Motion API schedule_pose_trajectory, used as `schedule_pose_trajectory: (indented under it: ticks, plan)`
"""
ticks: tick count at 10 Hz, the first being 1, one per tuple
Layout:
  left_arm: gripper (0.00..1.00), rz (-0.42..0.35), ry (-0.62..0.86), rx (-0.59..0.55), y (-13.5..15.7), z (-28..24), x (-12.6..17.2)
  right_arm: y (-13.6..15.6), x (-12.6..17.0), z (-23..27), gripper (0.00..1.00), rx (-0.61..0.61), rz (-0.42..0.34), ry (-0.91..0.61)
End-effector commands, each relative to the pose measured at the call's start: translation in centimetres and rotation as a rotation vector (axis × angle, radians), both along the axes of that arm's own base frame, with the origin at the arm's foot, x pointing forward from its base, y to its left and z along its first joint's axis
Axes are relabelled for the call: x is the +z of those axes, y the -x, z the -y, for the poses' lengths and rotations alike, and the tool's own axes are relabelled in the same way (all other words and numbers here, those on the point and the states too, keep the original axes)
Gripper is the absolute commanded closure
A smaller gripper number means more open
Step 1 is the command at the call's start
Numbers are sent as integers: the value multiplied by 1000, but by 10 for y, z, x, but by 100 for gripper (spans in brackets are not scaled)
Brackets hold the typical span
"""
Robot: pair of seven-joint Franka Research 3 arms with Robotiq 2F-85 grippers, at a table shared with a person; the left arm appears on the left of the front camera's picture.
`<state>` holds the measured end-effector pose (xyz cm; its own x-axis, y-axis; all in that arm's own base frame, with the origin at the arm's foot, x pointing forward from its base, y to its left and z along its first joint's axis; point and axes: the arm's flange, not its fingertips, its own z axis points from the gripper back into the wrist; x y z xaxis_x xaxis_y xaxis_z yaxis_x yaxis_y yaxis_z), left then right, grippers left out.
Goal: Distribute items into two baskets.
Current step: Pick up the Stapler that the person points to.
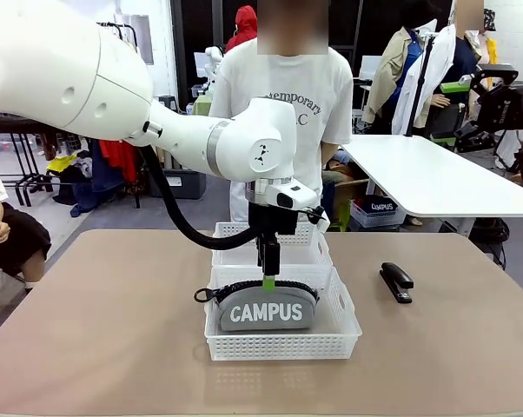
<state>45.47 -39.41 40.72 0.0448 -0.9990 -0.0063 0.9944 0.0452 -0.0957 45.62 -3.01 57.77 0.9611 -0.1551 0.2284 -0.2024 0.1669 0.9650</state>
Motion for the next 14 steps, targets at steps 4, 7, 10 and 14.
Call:
schedule_pose_trajectory:
  ticks: [4, 7, 10, 14]
  plan:
    - [0, 4, -1, 2, 1, -2, 2, 1, 1, -1, 0, 1, 1, 3]
    - [0, 1, 1, 0, 0, 0, 0, 1, 1, -1, 0, 1, 1, 3]
    - [0, 1, 167, 67, 2, -22, 55, 1, 1, -1, 0, 1, 1, 3]
    - [0, -16, 366, 236, 1, -74, 132, 1, 1, -1, 0, 1, 1, 3]
